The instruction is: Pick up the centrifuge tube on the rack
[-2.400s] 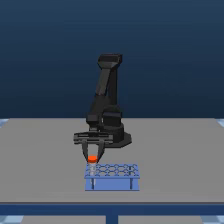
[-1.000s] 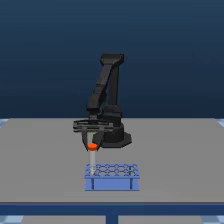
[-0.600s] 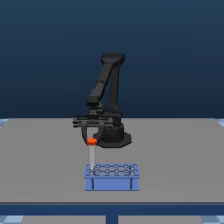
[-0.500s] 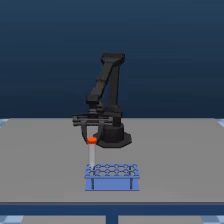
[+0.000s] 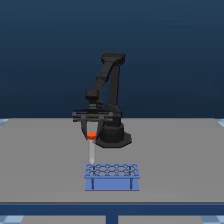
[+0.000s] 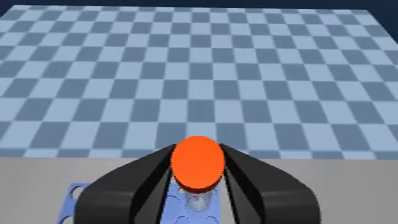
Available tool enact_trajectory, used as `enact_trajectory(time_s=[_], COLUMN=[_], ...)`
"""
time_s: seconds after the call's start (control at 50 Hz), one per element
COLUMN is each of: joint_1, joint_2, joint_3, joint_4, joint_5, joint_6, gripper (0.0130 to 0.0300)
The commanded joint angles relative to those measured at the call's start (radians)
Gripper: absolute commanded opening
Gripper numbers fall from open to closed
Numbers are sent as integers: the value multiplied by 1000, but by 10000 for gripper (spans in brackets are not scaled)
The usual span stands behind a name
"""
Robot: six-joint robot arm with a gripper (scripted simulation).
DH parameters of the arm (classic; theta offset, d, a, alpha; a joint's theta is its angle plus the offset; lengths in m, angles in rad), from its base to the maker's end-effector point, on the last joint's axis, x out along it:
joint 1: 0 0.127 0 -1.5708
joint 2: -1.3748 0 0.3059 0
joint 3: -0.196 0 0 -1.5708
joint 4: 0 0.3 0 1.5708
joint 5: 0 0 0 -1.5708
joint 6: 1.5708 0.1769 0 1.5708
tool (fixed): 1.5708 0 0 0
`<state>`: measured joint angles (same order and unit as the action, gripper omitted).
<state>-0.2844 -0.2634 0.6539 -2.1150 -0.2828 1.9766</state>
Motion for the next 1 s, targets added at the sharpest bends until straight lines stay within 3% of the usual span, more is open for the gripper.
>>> enact_trajectory(time_s=[0.02,1.0], joint_1=[0,0], joint_2=[-3,-6], joint_3=[-5,-11], joint_4=[-22,-49], joint_5=[-8,-14], joint_6=[35,64], gripper=[130,130])
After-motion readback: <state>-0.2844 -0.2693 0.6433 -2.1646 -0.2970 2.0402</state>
